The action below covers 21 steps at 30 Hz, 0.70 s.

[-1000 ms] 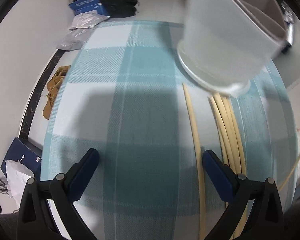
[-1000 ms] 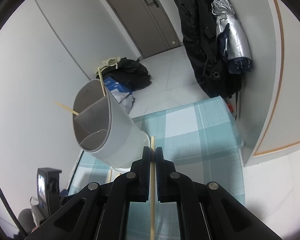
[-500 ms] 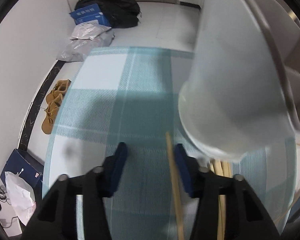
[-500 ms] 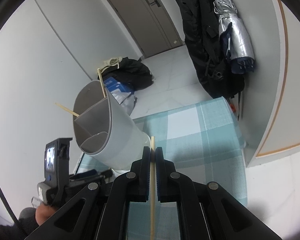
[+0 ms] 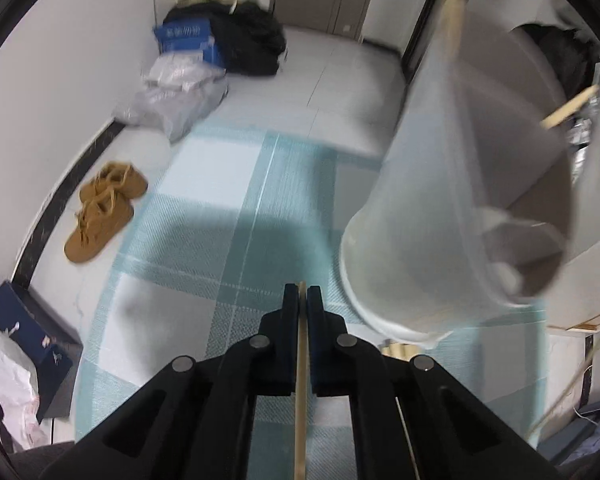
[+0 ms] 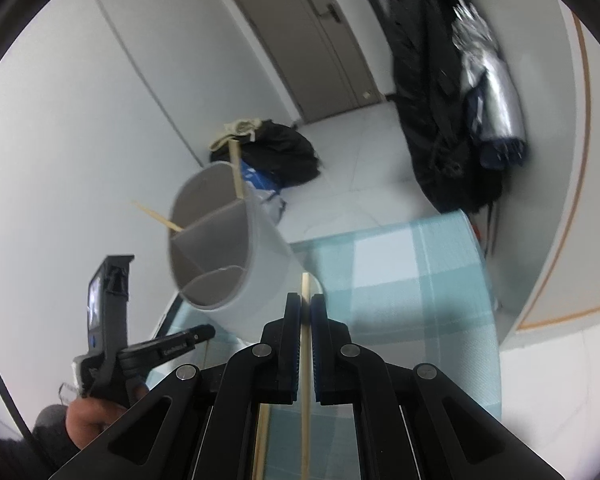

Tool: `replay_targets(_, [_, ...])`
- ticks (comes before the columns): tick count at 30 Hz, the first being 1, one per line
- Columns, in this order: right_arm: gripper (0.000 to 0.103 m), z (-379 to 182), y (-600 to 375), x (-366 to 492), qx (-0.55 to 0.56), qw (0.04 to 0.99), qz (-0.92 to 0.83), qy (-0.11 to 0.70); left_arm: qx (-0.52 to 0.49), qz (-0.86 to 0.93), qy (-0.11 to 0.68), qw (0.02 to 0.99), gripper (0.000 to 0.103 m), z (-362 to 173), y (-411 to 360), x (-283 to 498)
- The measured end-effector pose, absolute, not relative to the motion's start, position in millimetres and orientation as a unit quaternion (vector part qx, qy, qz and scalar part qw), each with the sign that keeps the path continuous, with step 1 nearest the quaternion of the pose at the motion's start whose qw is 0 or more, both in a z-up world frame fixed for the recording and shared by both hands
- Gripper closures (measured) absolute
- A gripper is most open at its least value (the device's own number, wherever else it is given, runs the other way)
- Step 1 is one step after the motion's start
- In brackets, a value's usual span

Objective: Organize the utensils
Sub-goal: 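Grasp a chopstick with the left tool while the right tool holds its chopstick, then carry both held chopsticks up over the white utensil holder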

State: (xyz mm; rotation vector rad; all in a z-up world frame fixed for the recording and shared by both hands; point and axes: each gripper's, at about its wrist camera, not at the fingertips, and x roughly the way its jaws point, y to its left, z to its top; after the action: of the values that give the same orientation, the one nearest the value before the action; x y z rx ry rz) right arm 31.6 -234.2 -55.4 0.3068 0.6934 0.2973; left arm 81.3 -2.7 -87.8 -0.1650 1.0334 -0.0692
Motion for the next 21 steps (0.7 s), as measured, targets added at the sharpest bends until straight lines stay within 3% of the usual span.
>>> replay_targets(8, [0.099, -37.8, -207.2, 4.0, 0.101, 0.938, 0.168, 0.287, -0.087, -0.069, 0.4, 0.91, 0.102, -35.0, -7.6, 37.0])
replay_targets(21, [0.099, -31.7, -181.1, -16.3, 0.064, 0.945, 0.182, 0.263, -0.086, -0.085, 0.371, 0.921, 0.102, -14.1, 1.0, 10.2])
